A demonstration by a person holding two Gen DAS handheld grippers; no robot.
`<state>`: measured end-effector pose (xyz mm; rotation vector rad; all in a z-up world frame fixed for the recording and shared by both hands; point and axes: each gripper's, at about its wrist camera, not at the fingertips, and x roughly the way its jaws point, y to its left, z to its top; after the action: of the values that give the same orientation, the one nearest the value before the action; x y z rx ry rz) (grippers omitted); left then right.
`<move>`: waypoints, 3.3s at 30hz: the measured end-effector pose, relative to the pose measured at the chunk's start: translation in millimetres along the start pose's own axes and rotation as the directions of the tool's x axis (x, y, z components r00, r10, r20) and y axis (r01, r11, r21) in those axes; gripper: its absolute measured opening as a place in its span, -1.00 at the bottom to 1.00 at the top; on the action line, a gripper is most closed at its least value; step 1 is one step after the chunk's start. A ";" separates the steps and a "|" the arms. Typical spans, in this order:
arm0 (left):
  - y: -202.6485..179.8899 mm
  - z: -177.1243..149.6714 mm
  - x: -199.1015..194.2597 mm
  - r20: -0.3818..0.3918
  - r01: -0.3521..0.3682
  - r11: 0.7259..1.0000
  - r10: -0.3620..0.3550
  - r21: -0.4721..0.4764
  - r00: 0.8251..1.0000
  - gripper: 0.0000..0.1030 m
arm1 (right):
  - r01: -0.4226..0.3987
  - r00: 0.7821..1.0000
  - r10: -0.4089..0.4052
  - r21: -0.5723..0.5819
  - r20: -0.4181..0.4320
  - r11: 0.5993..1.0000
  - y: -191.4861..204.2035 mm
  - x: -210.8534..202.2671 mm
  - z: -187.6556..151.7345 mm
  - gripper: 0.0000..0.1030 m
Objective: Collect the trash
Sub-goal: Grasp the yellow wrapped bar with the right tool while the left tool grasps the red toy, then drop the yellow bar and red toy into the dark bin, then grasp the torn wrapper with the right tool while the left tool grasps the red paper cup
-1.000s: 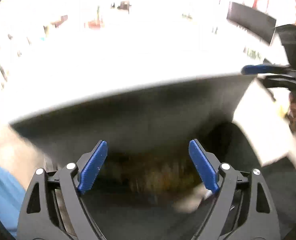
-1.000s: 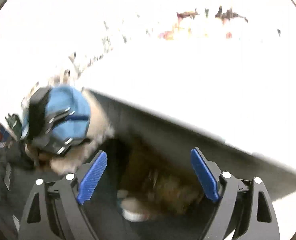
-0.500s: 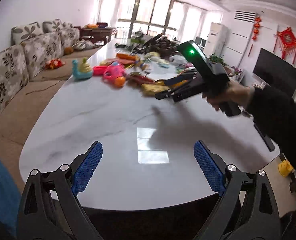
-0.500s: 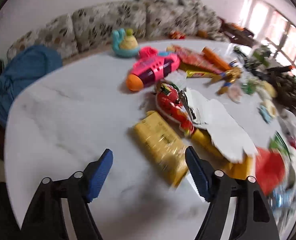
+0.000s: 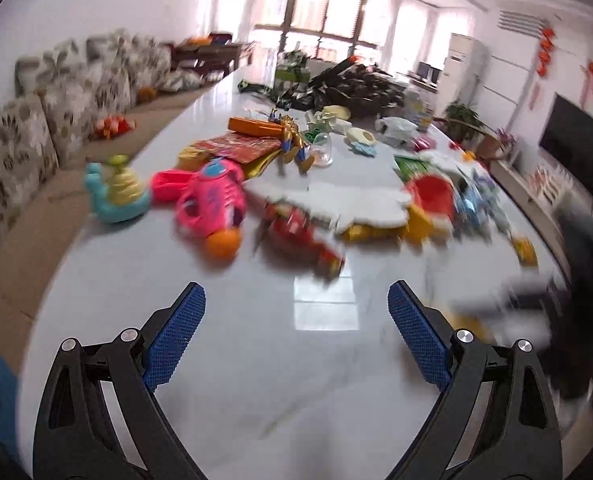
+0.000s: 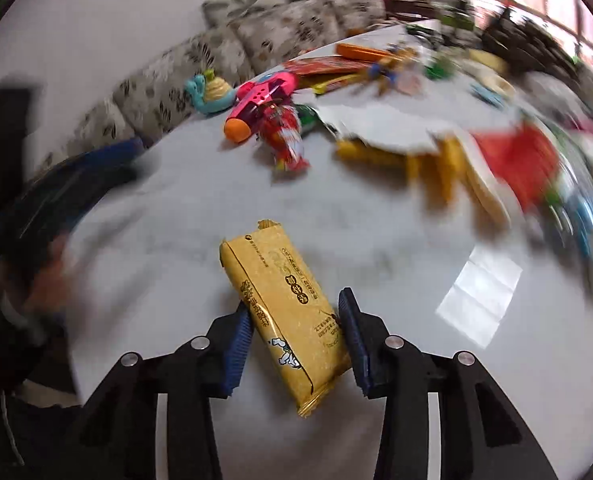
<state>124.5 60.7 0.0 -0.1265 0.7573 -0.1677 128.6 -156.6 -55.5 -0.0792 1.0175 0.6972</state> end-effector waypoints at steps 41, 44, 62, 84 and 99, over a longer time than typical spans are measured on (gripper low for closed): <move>-24.0 -345.5 -53.2 -0.410 0.008 0.935 0.147 0.353 0.900 -0.07 | 0.045 0.977 -0.004 0.187 -0.215 0.981 118.6 65.1 -299.2 -0.19; -28.8 -368.2 -21.0 -0.436 -0.039 0.899 0.250 0.437 0.864 0.66 | 0.131 0.950 -0.088 0.128 -0.301 0.983 116.1 104.2 -309.8 0.33; -29.9 -325.4 -95.1 -0.386 0.001 0.892 0.195 0.453 0.902 0.71 | -0.012 0.999 0.012 -0.018 0.037 1.000 162.9 -66.6 -232.7 0.48; -28.9 -182.4 -122.3 -0.253 0.085 0.985 -0.044 0.151 0.966 0.78 | 0.646 0.758 -0.651 0.099 0.025 0.757 -114.3 -138.6 -114.4 0.63; -93.8 -134.9 -130.6 -0.053 0.097 0.949 -0.085 0.300 0.995 0.78 | 0.477 0.853 -0.509 0.226 0.112 0.849 -137.6 -154.5 -95.3 -0.97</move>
<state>-72.0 -12.8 6.9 0.1343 0.7570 -0.3728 83.9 -376.8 -17.8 -0.1098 0.8455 0.1255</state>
